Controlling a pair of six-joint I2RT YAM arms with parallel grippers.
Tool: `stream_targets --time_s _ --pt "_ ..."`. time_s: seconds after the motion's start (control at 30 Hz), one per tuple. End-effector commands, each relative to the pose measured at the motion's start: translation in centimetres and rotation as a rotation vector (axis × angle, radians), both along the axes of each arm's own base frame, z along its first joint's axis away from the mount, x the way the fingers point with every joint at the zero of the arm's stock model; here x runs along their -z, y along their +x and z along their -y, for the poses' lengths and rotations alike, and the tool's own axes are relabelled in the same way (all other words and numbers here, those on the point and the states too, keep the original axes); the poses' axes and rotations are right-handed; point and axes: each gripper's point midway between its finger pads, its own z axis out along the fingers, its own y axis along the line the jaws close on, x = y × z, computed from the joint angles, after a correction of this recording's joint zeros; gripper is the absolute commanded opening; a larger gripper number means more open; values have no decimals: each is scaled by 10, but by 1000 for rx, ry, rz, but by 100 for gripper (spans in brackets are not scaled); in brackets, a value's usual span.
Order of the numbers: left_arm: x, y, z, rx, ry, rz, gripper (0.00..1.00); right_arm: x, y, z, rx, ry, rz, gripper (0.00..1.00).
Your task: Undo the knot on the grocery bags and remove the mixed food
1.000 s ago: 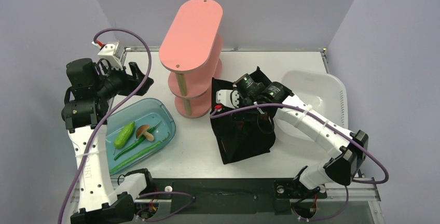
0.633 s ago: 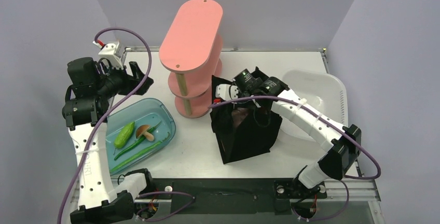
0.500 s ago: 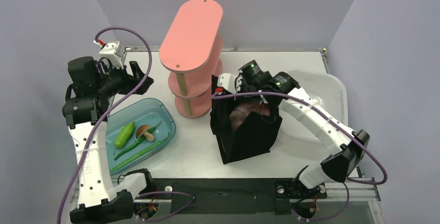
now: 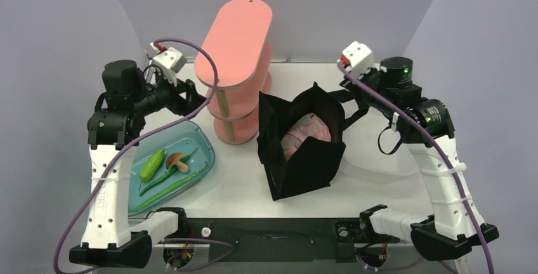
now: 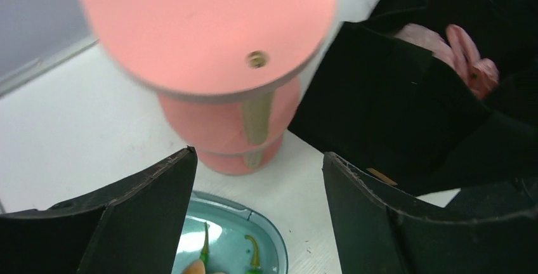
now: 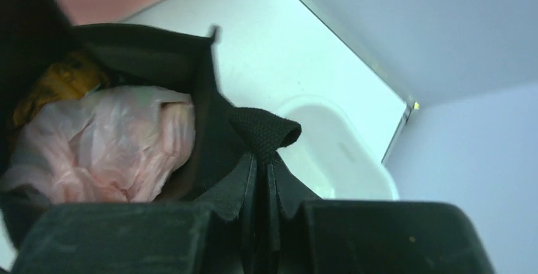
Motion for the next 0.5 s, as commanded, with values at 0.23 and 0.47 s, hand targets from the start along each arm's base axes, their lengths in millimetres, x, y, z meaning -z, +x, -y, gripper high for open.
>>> stream_targets --time_s 0.23,0.47 --pt "-7 -49 136 606 287 245 68 49 15 88 488 308 -228 42" --pt "-7 -79 224 840 257 333 67 14 18 74 366 350 -182 65"
